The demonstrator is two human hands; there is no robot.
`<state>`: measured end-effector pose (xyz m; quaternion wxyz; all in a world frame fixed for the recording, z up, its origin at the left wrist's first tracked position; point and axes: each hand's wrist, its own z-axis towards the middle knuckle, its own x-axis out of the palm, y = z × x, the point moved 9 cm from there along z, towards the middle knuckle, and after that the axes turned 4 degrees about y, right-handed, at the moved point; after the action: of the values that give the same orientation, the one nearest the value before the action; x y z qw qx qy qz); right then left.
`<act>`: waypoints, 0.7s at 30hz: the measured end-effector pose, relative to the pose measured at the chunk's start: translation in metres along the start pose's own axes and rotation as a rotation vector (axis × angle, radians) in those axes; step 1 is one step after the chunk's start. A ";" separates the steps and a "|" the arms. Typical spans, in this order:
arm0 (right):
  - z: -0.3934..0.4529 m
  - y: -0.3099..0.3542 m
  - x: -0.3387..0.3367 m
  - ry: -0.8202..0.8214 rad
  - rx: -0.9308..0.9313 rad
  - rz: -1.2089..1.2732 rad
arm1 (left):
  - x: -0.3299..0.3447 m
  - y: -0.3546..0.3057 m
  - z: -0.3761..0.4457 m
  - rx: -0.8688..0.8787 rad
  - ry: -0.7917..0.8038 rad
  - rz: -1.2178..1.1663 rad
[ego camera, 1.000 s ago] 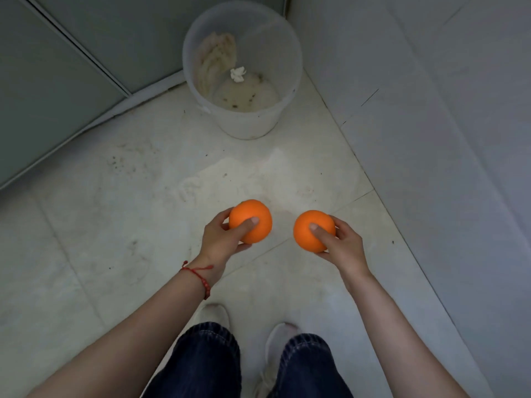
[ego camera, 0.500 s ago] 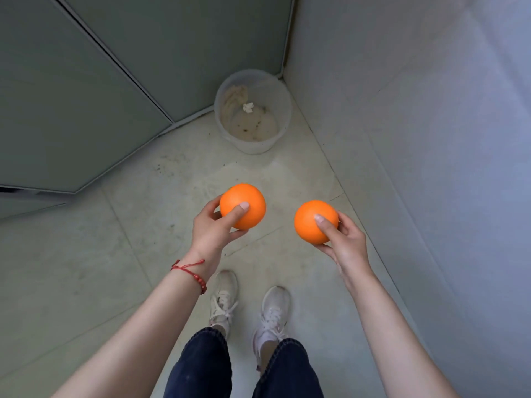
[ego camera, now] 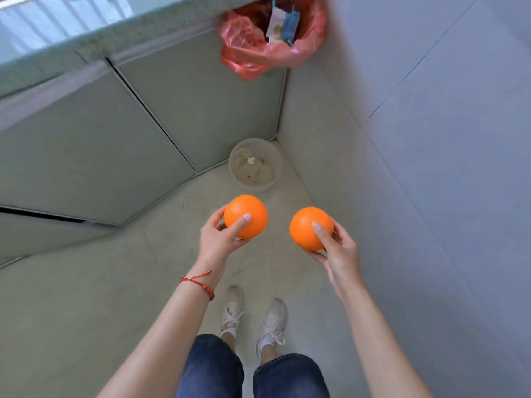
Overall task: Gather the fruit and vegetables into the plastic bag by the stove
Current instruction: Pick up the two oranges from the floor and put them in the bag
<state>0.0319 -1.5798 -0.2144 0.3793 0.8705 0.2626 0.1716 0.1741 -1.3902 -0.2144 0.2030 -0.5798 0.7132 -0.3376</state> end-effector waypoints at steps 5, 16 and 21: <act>-0.046 0.035 0.009 -0.019 -0.044 -0.002 | -0.021 -0.040 -0.039 0.058 0.016 0.040; -0.122 0.061 0.071 0.041 -0.041 0.023 | -0.089 -0.089 -0.104 0.101 0.028 0.067; -0.125 0.075 0.108 0.099 -0.068 -0.015 | -0.122 -0.106 -0.112 0.117 -0.024 -0.037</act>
<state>0.0807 -1.4887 -0.0657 0.3964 0.8456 0.2814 0.2206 0.2004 -1.2551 -0.0737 0.2390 -0.5841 0.6788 -0.3754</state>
